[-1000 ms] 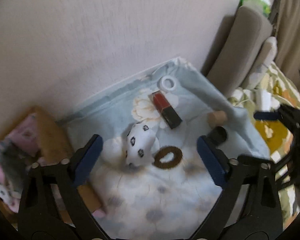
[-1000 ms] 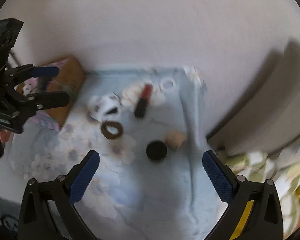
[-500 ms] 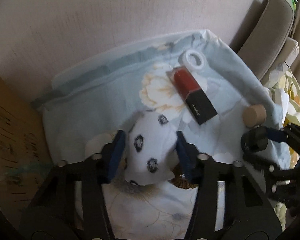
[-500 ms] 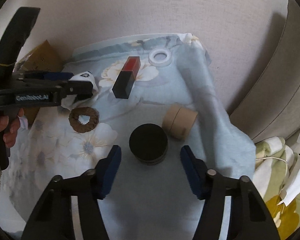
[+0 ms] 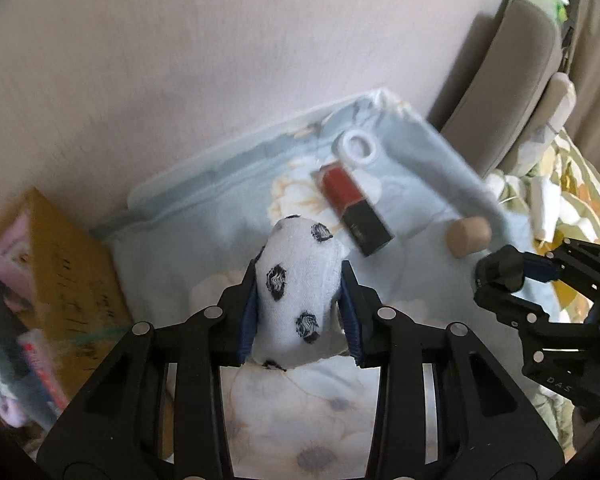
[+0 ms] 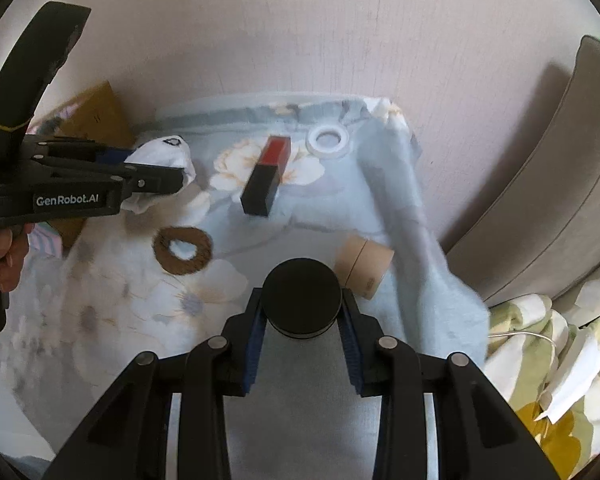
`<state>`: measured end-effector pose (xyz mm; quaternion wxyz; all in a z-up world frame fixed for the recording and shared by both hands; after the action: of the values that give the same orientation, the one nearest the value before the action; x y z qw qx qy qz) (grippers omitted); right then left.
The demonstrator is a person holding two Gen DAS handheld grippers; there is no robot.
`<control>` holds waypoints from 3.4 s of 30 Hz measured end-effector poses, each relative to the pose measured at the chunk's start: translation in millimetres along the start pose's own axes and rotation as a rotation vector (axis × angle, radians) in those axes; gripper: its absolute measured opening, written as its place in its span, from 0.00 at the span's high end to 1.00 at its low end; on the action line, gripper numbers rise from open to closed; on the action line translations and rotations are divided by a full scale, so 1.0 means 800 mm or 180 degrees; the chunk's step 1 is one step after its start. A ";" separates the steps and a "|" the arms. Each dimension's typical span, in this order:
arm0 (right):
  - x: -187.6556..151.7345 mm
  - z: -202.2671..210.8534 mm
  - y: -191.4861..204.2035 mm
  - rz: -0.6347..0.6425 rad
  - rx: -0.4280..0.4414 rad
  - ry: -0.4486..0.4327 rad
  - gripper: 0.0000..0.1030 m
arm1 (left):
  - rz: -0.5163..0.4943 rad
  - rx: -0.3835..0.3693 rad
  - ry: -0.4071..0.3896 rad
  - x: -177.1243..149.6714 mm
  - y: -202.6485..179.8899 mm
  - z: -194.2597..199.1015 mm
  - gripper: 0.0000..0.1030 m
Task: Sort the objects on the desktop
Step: 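Carry the spotted sock and black jar with both tools over the box, then open both tools to drop the sock and jar into the box, then move both tools back over the sheet toward the hair tie and tape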
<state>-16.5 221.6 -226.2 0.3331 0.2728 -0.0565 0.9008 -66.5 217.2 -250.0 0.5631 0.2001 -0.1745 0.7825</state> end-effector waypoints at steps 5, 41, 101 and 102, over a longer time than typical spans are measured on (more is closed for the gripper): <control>0.025 0.042 0.006 0.0021 -0.0017 -0.0071 0.68 | -0.0124 0.0022 -0.0137 0.022 -0.012 0.050 0.68; 0.182 0.064 0.354 0.0942 0.1060 -0.0280 0.68 | 0.1183 0.0926 -0.0518 -0.128 0.327 0.295 0.68; 0.101 0.011 0.382 0.0573 0.0911 -0.0032 0.01 | 0.1647 0.1174 -0.0398 -0.183 0.337 0.284 0.00; 0.102 0.013 0.376 0.0541 0.0855 -0.0051 0.01 | 0.1642 0.1150 -0.0420 -0.180 0.335 0.285 0.00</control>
<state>-252.8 32.5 -150.1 0.2158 0.3163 0.0389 0.9230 -253.4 -95.2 -140.4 0.2890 0.2964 -0.1138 0.9031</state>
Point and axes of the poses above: each gripper's, at about its wrist camera, not at the fingertips, and z roughly against the way its jaws point, y to its left, x to its top, the point moved 7 cm from there along -z, roughly the way its jaws point, and after that the axes turned 6 degrees about -z, right-handed, at the moved point
